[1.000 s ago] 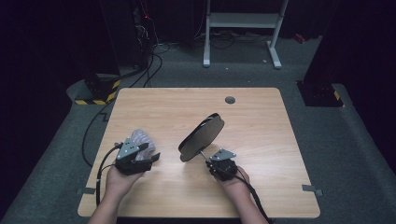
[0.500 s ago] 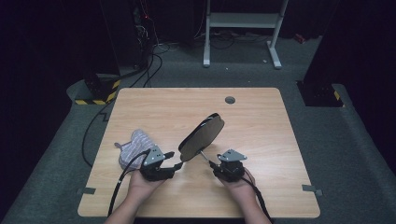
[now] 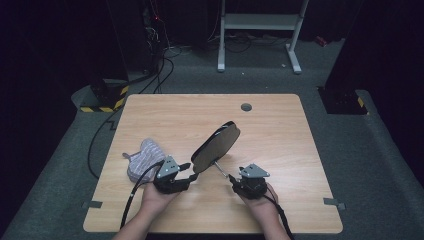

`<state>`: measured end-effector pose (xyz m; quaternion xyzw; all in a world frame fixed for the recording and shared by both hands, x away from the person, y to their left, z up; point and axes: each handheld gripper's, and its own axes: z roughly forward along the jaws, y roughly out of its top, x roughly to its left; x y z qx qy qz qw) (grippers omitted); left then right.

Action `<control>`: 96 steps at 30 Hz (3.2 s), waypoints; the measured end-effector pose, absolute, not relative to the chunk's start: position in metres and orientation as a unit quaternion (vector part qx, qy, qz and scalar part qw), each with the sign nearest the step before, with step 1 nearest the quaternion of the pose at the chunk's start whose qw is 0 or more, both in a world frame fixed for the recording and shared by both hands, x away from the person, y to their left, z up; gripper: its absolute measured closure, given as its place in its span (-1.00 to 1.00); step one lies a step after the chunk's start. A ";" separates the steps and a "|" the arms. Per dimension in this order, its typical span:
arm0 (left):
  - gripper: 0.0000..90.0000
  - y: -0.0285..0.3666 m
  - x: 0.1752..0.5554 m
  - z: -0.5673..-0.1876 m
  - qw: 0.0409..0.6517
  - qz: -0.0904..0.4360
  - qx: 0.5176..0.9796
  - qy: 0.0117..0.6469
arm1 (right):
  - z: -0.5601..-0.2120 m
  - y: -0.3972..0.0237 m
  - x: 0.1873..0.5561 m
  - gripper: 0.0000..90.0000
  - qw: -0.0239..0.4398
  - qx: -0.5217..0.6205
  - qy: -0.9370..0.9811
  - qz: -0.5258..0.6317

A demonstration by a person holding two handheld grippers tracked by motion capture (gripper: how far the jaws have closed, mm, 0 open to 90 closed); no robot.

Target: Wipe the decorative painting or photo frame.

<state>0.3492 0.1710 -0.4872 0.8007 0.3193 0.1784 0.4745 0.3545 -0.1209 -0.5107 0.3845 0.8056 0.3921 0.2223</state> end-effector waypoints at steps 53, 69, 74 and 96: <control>0.04 0.168 0.342 -0.493 0.475 0.155 0.814 0.296 | -0.509 -0.108 0.351 -0.02 0.207 0.365 0.810 0.409; 0.00 0.199 0.345 -0.496 0.458 0.177 0.800 0.344 | -0.502 -0.074 0.339 -0.20 0.184 0.332 0.801 0.463; -0.01 0.204 0.343 -0.498 0.455 0.178 0.798 0.353 | -0.500 -0.070 0.342 -0.20 0.188 0.334 0.792 0.474; -0.37 0.213 0.346 -0.499 0.450 0.180 0.793 0.370 | -0.501 -0.075 0.348 -0.16 0.198 0.351 0.785 0.470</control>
